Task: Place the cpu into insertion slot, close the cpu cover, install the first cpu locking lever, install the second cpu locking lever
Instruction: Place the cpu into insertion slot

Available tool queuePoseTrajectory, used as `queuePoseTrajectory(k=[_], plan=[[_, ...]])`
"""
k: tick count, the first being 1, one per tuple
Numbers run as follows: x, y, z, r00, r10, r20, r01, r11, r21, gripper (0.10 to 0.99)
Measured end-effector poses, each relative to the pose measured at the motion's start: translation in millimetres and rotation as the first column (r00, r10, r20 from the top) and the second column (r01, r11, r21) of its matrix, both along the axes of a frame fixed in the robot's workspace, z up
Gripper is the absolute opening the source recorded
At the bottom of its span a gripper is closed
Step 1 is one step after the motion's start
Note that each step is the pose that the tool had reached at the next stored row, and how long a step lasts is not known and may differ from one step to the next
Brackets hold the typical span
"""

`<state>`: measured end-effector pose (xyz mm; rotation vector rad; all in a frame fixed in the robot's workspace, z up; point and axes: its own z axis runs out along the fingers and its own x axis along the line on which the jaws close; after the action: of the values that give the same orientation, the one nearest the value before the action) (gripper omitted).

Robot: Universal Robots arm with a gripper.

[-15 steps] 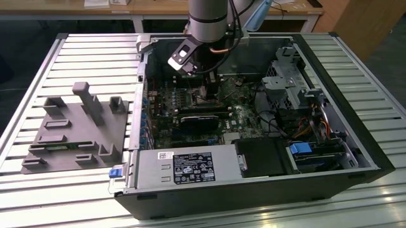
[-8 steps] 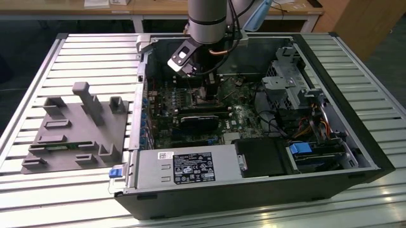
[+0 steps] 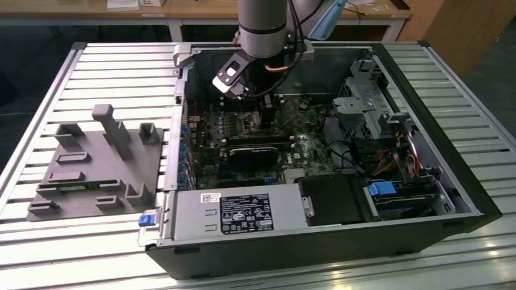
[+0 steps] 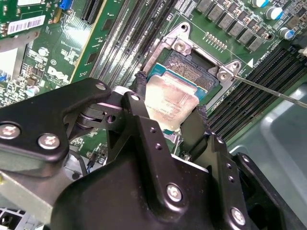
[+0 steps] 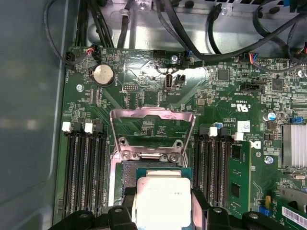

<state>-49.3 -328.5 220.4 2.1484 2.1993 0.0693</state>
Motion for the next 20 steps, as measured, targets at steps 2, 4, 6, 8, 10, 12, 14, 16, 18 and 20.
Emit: queuePoseTrajectory(k=[2,4,6,8,10,12,14,16,18,20], plan=[[0.0,0.5,-0.5,1.0000,0.000,0.0001,0.000,1.0000,0.002,0.541],[0.0,1.1,-1.0,1.0000,0.000,0.0000,0.000,1.0000,0.007,0.541],[0.0,1.7,-1.9,1.0000,0.000,0.0000,0.000,0.9999,0.013,0.541],[0.0,2.1,-3.1,1.0000,0.000,0.0002,0.000,0.9998,0.019,0.541],[0.5,2.4,-4.5,1.0000,0.000,0.0001,0.000,0.9998,0.020,0.541],[0.7,2.4,-5.7,1.0000,-0.001,-0.0002,0.001,0.9998,0.020,0.541],[0.7,2.4,-6.9,1.0000,-0.007,-0.0003,0.007,0.9998,0.020,0.541],[0.8,2.6,-8.2,0.9999,-0.014,-0.0003,0.014,0.9997,0.020,0.541],[0.8,2.9,-9.2,0.9999,-0.017,-0.0004,0.017,0.9997,0.020,0.541],[0.6,3.5,-10.3,0.9999,-0.017,-0.0006,0.017,0.9997,0.020,0.541]])
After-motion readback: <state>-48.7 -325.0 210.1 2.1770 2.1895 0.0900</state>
